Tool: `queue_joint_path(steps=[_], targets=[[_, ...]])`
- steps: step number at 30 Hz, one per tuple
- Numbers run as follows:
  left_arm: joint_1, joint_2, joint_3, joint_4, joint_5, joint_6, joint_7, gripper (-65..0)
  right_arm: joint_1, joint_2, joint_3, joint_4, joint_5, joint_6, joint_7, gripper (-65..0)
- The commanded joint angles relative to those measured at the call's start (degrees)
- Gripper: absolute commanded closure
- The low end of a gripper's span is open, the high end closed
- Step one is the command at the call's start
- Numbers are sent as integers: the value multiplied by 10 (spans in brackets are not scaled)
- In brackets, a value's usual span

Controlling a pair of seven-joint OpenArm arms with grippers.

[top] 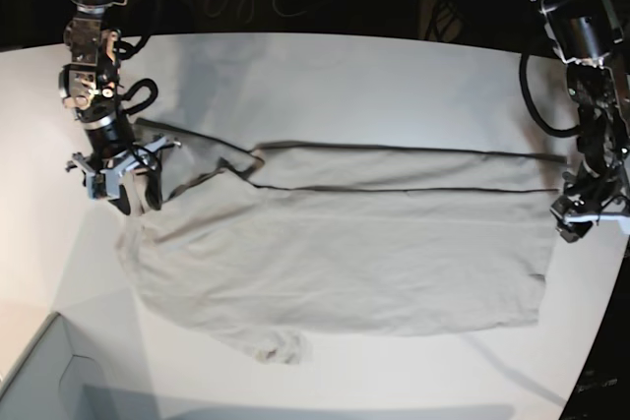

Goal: Layout the t-shirt on the table in an organized manner, then fold the t-shirt properly
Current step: 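Lower the held shirt edge onto the table with both grippers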

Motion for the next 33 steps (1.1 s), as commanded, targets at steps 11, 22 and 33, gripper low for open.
queue_joint_path(steps=[11,22,33], targets=[[63,13,-75,21,-3,-4,-11,-384,-63,-33,52,126,8,-3,19,-333],[38,28,-74,-34,2,-4,-11,-381,-166,-40,55,170,8,-3,19,-332],[-4,27,-73,-126,3,-4,-11,-239,-177,-47,55,138,8,-3,13,-334]])
